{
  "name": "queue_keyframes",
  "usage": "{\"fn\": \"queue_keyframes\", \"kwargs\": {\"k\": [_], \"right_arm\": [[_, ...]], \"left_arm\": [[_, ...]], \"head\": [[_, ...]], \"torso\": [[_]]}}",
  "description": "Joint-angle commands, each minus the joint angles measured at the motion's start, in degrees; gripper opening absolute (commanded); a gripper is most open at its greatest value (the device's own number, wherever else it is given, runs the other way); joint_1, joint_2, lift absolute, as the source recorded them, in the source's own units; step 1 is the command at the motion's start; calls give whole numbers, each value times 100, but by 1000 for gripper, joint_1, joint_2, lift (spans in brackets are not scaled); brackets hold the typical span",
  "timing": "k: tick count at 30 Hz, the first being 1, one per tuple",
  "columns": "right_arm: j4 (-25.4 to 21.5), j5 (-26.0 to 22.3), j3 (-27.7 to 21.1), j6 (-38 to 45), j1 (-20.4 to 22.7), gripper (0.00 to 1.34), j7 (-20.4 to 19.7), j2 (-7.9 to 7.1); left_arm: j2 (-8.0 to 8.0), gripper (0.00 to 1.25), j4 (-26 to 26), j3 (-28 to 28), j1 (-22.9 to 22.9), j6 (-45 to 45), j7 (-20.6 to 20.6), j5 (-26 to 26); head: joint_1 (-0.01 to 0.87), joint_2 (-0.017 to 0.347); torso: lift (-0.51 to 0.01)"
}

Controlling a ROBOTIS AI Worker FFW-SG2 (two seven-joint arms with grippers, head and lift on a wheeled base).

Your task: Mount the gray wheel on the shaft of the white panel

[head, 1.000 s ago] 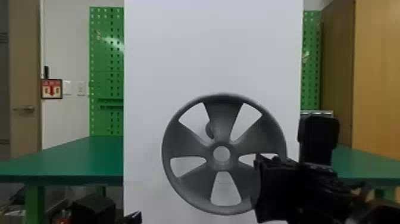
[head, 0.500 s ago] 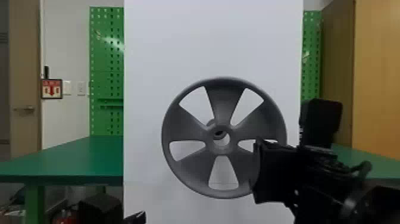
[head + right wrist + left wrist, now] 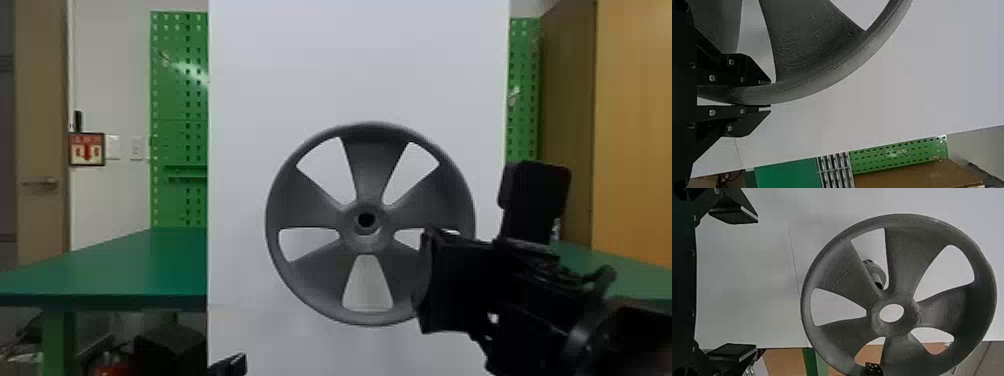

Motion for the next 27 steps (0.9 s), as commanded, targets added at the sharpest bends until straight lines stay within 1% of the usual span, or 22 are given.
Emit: {"fn": "queue_keyframes", "kwargs": {"k": [1,11,17,24,27], "right_arm": [[44,-3,19,-99,-1,12,0,-4],[123,32,98,-319,-1,14,0,-4],[246,-38,54,-433,17,14,0,-4],[430,-126,-42,-477,-106,14,18,-31],[545,-143,-77,-486,-176,14,176,-31]], "left_arm": [[8,1118,0,-2,-18,0,-1,0],[34,1118,0,-11,-36,0,8,9],[43,1118,0,-11,-45,0,17,18],[52,1118,0,-11,-53,0,17,18],[52,1118,0,-11,-53,0,26,18]], "head": [[34,34],[34,34],[34,34],[34,34],[34,34]], "torso": [[-489],[-489],[-489],[-489],[-489]]}}
